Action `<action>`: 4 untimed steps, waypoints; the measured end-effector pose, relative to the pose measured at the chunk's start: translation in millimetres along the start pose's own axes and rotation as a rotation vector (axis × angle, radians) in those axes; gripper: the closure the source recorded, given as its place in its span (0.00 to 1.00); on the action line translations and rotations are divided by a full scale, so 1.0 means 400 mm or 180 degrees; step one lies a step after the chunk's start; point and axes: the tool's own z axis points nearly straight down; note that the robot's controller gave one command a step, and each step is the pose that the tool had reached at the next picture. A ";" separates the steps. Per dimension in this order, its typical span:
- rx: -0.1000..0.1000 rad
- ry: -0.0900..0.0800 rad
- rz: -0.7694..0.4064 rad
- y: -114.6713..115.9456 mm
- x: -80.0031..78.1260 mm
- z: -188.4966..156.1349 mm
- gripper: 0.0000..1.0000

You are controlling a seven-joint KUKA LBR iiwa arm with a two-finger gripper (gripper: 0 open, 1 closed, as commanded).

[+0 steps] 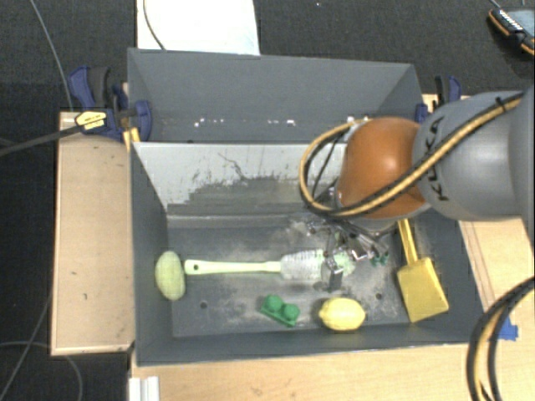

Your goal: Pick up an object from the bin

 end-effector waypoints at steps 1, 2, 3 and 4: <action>0.0037 -0.0055 -0.0039 -0.051 -0.012 0.074 0.00; 0.0010 -0.0020 -0.0467 -0.010 0.007 0.075 1.00; 0.0010 -0.0020 -0.0468 -0.010 0.007 0.075 1.00; 0.0012 -0.0030 -0.0468 -0.010 0.006 0.059 1.00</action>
Offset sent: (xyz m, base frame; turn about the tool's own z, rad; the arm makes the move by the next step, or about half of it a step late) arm -0.0013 -0.0048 -0.0302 -0.1492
